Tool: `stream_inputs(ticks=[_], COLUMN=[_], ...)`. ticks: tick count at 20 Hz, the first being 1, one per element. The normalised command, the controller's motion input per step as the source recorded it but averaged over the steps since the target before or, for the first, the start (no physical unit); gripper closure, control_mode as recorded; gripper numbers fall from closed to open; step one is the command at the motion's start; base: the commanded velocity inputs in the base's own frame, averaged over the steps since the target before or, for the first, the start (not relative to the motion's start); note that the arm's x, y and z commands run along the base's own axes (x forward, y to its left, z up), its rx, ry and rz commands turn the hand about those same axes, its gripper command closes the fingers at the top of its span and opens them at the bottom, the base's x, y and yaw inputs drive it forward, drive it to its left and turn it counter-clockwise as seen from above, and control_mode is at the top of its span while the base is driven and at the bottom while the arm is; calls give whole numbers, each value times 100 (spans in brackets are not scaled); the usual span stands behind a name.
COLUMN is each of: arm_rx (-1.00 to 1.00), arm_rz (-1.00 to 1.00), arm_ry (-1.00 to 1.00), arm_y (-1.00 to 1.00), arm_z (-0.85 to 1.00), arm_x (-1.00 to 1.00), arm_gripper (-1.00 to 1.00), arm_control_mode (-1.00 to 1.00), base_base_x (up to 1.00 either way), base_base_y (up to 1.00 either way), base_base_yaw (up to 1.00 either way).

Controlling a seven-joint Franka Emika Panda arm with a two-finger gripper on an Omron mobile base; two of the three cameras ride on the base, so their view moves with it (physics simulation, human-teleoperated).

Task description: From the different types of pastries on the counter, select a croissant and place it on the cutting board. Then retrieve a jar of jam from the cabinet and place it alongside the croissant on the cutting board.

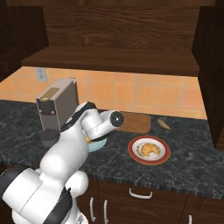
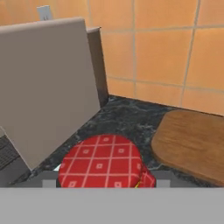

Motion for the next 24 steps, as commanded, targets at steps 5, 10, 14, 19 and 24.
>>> stream_inputs(ticks=[5,10,14,19,24], arm_rx=[3,2,-2,-2,-5], arm_rz=[0,0,0,0,0], arm_ry=[14,0,-5,-11,-3], arm_y=[-5,-33,-24,0,0], arm_z=[6,-3,-15,-1,0], arm_x=[59,8,4,17,32], arm_gripper=[100,100,100,100,100], arm_control_mode=[-100,-100,-100,-100,-100], base_base_x=[0,0,0,0,0], base_base_y=[0,0,0,0,0], base_base_yaw=[0,0,0,0,0])
